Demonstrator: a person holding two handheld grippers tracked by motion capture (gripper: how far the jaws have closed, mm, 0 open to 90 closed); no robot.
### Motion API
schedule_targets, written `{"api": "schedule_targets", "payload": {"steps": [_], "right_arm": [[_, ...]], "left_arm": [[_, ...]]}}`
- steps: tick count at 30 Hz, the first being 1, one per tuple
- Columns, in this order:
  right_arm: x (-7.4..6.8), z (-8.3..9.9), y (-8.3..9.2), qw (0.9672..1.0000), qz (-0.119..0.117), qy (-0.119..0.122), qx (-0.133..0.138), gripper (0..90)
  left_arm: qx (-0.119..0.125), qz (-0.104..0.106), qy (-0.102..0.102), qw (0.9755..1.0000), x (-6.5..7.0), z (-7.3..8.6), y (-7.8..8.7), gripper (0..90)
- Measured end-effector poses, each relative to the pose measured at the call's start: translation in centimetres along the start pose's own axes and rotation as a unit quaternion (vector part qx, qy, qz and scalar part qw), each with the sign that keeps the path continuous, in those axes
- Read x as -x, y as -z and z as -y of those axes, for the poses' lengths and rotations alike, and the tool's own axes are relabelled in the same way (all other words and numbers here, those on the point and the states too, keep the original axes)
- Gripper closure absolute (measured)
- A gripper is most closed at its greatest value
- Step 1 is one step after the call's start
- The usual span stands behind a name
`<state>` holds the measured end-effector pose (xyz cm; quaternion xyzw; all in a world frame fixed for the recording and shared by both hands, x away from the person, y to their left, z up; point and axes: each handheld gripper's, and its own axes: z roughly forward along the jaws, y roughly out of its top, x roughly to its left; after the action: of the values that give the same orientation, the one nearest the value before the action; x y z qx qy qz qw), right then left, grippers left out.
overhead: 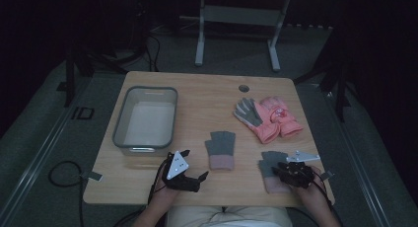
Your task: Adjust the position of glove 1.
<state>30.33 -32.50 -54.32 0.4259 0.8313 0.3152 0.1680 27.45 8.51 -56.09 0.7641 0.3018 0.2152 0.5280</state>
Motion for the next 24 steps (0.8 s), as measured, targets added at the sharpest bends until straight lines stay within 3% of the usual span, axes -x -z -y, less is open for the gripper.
{"api": "schedule_targets", "payload": {"steps": [6, 11, 14, 24], "right_arm": [[-0.3, 0.0, 0.0, 0.9999, 0.009, -0.012, -0.001, 81.7], [-0.4, -0.5, 0.1, 0.9994, 0.012, -0.03, -0.008, 85.0], [-0.3, -1.1, 0.7, 0.9987, 0.008, -0.05, 0.004, 85.2], [-1.0, -6.9, 3.3, 0.996, 0.015, -0.057, 0.068, 85.3]], "left_arm": [[0.0, -0.001, 0.0, 1.0, 0.0, 0.0, 0.0, 1.1], [0.001, -0.001, 0.0, 1.0, 0.0, 0.0, 0.0, 1.1], [0.002, 0.0, 0.0, 1.0, 0.0, 0.0, 0.1, 1.1], [0.002, 0.0, -0.002, 1.0, 0.0, 0.0, 0.0, 1.1]]}}
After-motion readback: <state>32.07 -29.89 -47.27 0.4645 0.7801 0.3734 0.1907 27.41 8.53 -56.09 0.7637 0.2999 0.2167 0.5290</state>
